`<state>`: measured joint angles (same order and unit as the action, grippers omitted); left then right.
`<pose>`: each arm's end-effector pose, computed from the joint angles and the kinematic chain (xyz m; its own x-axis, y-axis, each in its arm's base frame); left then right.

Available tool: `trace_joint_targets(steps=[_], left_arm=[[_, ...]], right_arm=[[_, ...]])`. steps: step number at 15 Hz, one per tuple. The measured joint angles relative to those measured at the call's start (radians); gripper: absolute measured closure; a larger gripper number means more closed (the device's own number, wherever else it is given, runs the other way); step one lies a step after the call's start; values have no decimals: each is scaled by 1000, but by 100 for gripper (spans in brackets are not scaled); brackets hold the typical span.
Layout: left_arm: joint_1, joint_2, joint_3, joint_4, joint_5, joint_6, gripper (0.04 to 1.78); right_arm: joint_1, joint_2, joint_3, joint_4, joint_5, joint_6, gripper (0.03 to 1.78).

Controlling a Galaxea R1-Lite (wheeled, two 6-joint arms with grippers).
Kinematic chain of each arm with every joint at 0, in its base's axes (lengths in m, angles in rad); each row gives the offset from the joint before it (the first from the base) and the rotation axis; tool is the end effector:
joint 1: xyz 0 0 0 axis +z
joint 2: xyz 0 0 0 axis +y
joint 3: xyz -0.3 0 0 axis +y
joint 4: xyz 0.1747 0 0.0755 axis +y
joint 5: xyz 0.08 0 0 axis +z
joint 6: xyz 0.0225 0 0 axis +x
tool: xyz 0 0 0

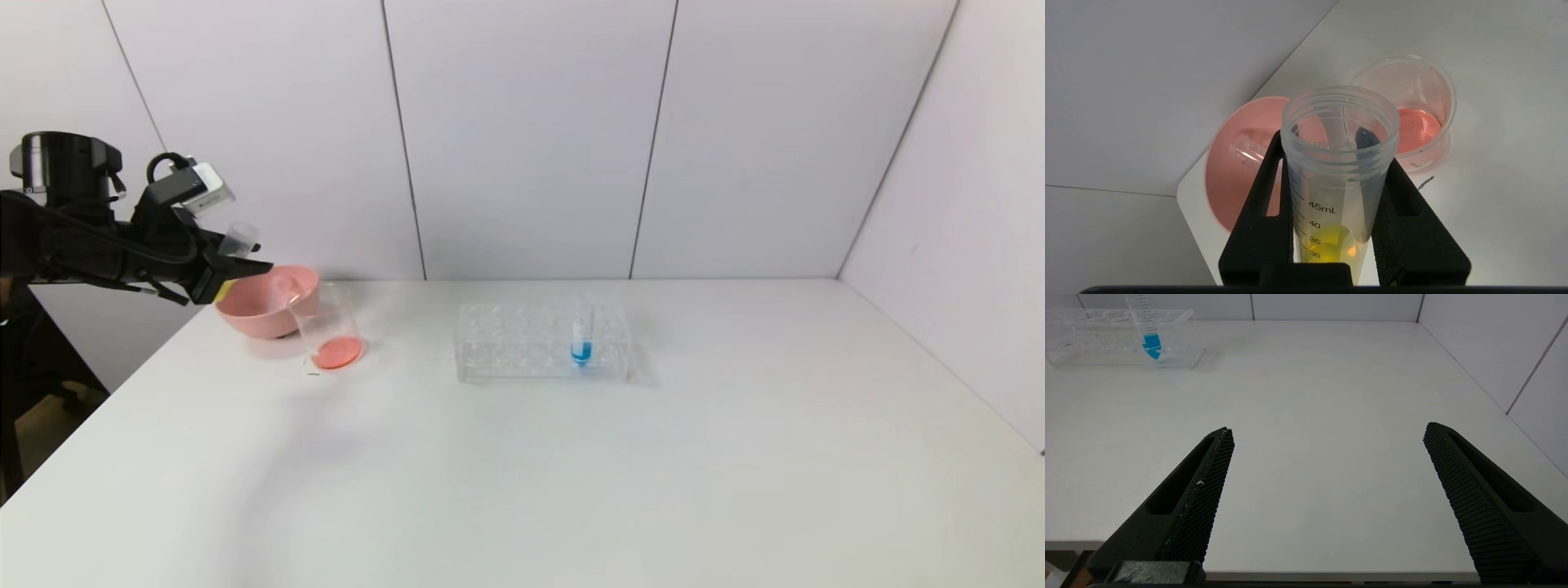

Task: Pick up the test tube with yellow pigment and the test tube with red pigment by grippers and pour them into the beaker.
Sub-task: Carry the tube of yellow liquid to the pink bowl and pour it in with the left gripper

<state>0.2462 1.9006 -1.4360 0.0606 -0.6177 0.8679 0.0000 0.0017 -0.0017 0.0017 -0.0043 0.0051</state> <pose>0.3642 0.0781 0.2237 0.8252 -0.3898 -0.4087 0.5567 0.6833 0.4724 -0.0228 -0.0001 0.0758 1.0000 -0.0043 -0.0017 0.0043 1.0000 0.0051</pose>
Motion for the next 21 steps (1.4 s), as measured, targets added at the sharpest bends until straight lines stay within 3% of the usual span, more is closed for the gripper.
trace_joint_targets(steps=[6,14,21], left_arm=[[30,22,-77,150,5,203,128],[30,75,-145,192,23,268,128],[21,157,-387,488,22,454,128]], right_arm=[[0,0,0,0,0,0,11],[0,0,0,0,0,0,11],[0,0,0,0,0,0,11]])
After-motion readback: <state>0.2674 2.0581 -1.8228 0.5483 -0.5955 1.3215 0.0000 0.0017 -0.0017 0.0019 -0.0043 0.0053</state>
